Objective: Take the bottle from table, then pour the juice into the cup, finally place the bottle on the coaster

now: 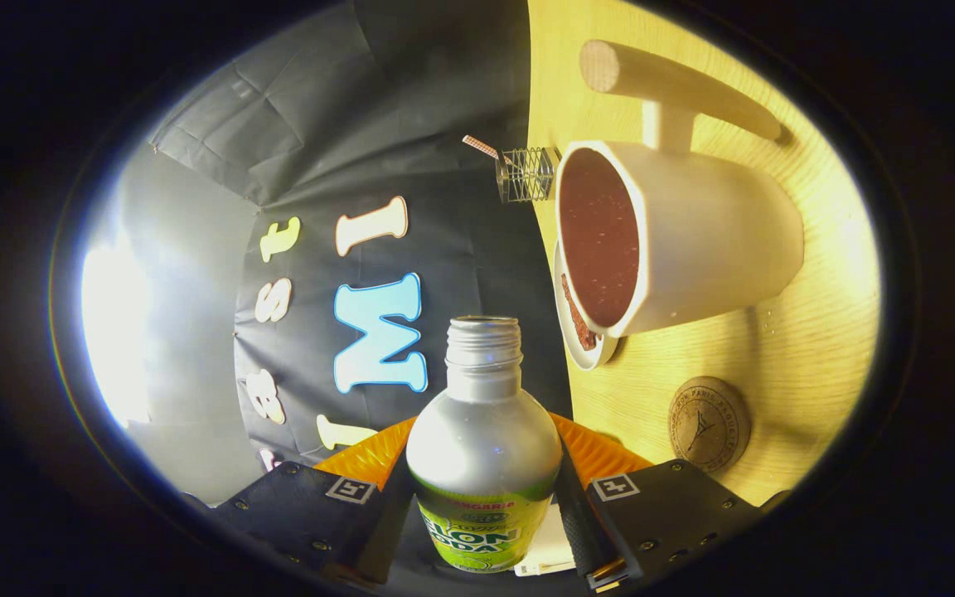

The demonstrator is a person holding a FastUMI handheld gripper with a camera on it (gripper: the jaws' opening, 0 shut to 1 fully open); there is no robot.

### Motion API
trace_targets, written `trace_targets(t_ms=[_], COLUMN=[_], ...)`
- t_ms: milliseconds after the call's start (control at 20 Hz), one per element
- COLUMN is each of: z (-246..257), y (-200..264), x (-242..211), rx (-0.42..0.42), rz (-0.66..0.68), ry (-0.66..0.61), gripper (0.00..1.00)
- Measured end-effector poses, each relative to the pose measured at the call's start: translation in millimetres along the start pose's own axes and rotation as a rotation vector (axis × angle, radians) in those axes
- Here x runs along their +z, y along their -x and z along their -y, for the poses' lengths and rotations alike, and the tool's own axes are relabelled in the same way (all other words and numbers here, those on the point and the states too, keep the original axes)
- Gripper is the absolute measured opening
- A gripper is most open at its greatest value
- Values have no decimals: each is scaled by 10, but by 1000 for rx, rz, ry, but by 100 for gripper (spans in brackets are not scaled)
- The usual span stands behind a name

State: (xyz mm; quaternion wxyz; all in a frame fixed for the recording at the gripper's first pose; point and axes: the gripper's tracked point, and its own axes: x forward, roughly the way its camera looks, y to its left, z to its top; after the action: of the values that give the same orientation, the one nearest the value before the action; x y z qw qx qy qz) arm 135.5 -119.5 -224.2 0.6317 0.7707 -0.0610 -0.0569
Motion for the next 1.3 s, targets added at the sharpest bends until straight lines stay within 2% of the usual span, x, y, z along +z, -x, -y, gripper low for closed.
trace_targets(t_ms=[1300], z=[-143], y=[-118], x=[-82], rx=[76], rz=[23], ry=[-118], gripper=[79])
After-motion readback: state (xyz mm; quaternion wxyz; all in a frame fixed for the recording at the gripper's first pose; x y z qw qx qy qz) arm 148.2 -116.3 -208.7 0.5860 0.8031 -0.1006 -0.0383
